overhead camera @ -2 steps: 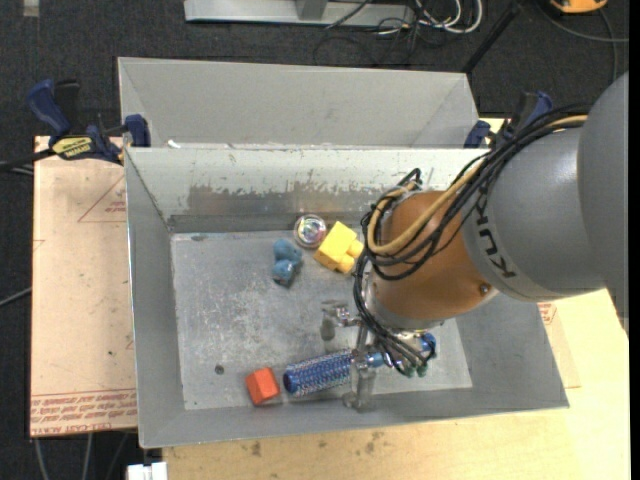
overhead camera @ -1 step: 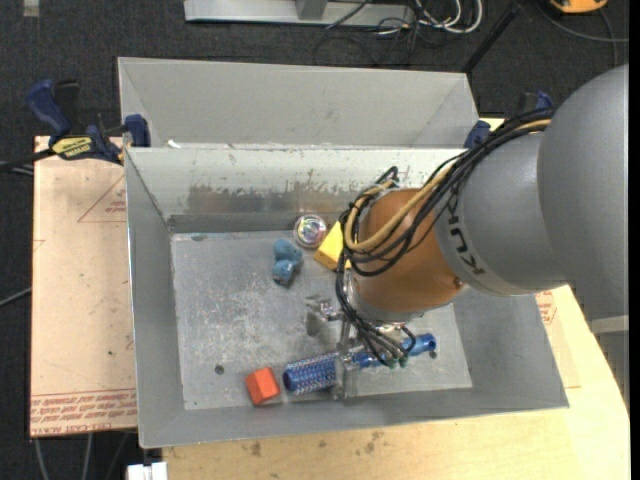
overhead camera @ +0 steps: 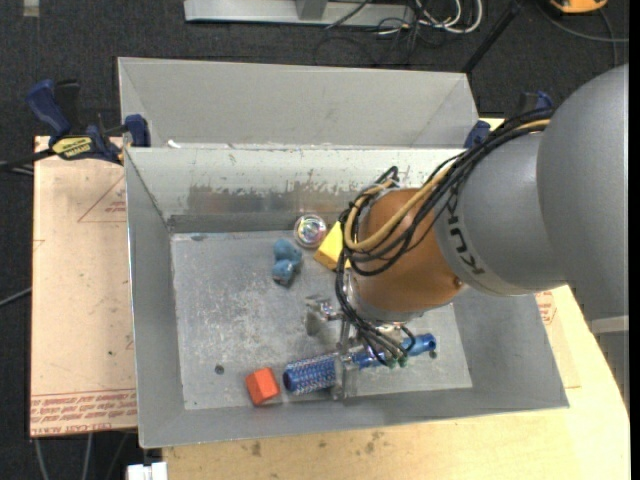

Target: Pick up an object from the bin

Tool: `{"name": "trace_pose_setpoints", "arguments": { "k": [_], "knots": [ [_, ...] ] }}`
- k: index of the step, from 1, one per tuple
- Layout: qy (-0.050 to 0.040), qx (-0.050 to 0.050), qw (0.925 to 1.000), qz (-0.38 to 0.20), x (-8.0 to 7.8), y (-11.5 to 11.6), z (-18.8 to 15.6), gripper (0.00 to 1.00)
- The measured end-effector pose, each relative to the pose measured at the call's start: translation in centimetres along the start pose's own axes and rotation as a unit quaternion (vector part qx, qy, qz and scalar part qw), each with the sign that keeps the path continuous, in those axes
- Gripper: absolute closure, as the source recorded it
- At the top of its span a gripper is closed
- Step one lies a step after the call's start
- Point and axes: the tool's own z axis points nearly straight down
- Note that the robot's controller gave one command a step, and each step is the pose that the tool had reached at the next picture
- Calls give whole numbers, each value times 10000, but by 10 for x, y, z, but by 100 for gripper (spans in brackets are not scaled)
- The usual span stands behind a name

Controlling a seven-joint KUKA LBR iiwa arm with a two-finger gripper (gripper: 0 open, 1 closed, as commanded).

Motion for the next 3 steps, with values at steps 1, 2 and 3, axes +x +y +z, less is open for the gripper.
{"name": "trace_pose_setpoints", "arguments": {
  "k": [1,2,3],
  "knots": [
    [1,-2,10000,0,0,0,0,100],
    [-31,10,10000,5,-2,1,-73,100],
    [-1,6,10000,12,-2,1,-75,100]
  ]
}}
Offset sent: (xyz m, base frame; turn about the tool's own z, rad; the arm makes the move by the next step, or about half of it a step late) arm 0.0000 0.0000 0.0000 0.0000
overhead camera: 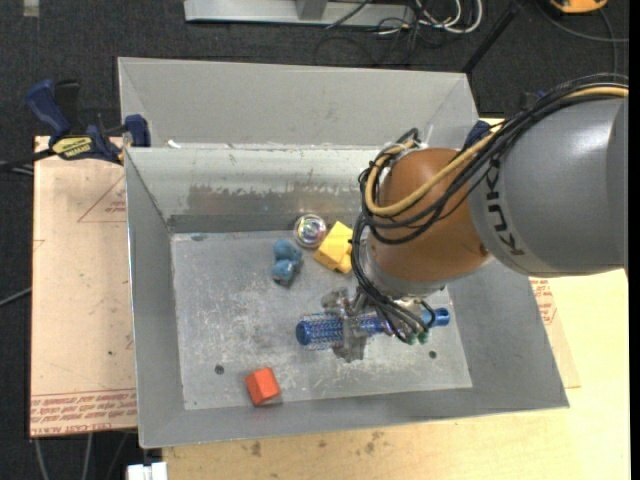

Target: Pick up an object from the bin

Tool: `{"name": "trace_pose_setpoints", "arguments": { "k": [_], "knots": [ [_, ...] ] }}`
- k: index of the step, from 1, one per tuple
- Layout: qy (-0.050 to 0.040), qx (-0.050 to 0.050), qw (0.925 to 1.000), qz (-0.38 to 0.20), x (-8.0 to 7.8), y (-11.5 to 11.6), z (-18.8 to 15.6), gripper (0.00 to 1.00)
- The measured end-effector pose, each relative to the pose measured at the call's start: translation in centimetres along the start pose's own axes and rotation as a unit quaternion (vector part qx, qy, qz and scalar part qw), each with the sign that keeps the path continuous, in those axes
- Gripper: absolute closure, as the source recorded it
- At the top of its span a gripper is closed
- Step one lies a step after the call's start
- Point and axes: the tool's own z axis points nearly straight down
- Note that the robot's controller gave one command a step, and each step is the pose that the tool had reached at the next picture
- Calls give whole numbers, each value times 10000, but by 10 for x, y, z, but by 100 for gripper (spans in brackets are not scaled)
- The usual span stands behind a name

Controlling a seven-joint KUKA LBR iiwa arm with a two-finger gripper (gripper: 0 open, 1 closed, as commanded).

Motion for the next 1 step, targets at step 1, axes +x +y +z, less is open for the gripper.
{"name": "trace_pose_setpoints", "arguments": {
  "k": [1],
  "knots": [
    [-20,3,10000,5,-1,1,-40,100]
  ]
}}
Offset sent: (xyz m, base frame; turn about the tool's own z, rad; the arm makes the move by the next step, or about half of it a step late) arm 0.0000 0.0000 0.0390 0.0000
